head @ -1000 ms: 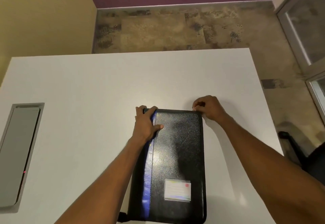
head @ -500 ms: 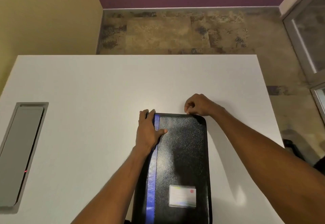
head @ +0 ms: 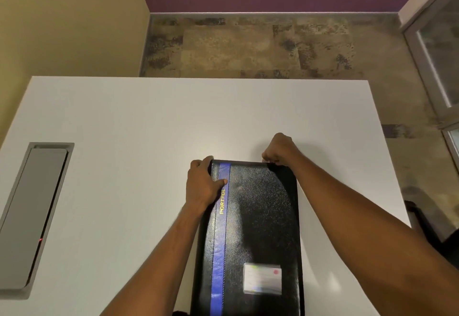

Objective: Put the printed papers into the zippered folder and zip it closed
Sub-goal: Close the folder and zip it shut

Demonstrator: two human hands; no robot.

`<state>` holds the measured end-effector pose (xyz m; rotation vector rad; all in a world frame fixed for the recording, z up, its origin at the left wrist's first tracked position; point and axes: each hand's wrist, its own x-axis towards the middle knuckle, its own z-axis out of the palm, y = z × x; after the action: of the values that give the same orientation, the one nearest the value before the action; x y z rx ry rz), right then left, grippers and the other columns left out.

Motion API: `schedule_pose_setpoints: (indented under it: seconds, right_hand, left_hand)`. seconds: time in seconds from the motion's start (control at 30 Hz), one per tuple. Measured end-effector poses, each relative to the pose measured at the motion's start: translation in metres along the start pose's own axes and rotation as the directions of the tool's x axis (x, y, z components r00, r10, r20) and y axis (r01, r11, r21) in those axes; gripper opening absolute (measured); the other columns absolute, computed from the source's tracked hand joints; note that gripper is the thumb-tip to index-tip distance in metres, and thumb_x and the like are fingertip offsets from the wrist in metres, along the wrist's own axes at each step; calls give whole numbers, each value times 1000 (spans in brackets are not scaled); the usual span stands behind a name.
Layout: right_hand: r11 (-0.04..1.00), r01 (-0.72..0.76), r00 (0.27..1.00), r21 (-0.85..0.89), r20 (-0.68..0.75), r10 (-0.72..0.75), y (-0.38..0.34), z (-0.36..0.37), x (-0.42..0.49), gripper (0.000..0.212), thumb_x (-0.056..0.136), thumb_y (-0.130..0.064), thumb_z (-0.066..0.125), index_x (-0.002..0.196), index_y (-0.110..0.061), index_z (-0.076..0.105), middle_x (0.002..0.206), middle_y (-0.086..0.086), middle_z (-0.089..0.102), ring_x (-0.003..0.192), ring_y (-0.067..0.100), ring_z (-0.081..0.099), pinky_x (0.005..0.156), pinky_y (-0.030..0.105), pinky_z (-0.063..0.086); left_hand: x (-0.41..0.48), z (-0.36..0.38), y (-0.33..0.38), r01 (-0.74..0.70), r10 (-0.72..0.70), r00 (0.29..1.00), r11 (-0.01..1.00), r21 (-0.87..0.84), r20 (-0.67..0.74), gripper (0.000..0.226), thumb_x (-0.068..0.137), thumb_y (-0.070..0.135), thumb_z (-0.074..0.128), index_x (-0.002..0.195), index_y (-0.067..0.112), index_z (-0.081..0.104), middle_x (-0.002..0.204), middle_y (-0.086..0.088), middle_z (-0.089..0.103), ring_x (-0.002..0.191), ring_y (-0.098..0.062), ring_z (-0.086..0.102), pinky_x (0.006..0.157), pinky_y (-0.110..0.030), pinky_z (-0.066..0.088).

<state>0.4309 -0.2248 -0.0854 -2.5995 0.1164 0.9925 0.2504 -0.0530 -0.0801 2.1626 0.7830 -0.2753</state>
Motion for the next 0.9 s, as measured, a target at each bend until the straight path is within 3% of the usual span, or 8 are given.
schedule_pose_setpoints:
  seconds: [0.1,0.17,0.3,0.4,0.5,0.67,0.8,0.9]
  right_hand:
    - [988,-110,994,110,18,109,-7,3,7,6,74,-4,80,80,-2,79,90,12,80,76,20,72,84,33,63]
    - [982,-149,986,114,89,139,-9,0,10,9,79,-5,77,70,-4,77,74,6,78,60,15,66,64,24,57]
    - [984,-170,963,52,223,155,-12,-2,9,7,87,-9,71,93,-6,74,82,7,66,67,15,53,56,23,36]
    - [988,-153,970,31,195,144,-12,-1,11,15,85,-8,74,99,-1,76,87,11,68,76,20,57,64,25,44]
    - [990,-109,987,-85,105,118,-13,-5,9,18,80,-5,76,98,-4,77,74,8,68,60,17,59,60,24,48]
    - [978,-4,993,-209,-120,-22,-9,-4,3,38,79,-6,78,114,0,65,116,18,71,112,35,70,84,34,55]
    - [976,-25,981,-218,-192,-18,6,-11,1,25,84,4,67,108,0,64,118,22,69,113,39,68,88,39,57]
    - [990,-29,984,-141,-177,4,11,-15,-1,30,78,0,76,106,3,64,112,21,72,109,36,71,78,33,55]
  left_hand:
    - [-1,-2,-6,-15,15,1000,1000,3,-2,83,78,24,90,150,15,50,142,-14,48,131,-31,52,112,-42,44]
    - [0,-4,-10,-12,12,1000,1000,-17,-5,84,78,23,90,151,15,50,142,-13,49,131,-30,53,112,-40,44]
    - [1,-4,-11,-8,8,1000,999,-35,1,84,78,21,90,151,14,51,142,-12,48,129,-28,53,112,-39,44]
    - [3,-5,-11,-3,3,1000,997,-74,4,80,80,23,89,150,16,52,139,-11,49,126,-28,56,111,-42,47]
    - [7,-6,-12,-25,25,1000,998,-52,-7,65,87,26,82,146,21,56,132,-10,51,119,-27,58,108,-37,48]
    - [12,-4,-7,-57,58,998,997,57,-16,43,90,19,76,130,24,61,110,-1,43,99,-27,58,90,-35,50]
    - [14,-2,-6,-29,31,999,998,48,-39,40,88,13,77,124,22,61,107,0,42,98,-27,57,81,-30,41]
    - [14,-1,-4,-31,34,998,998,48,-46,41,87,11,76,125,20,62,109,-1,43,101,-29,59,81,-29,41]
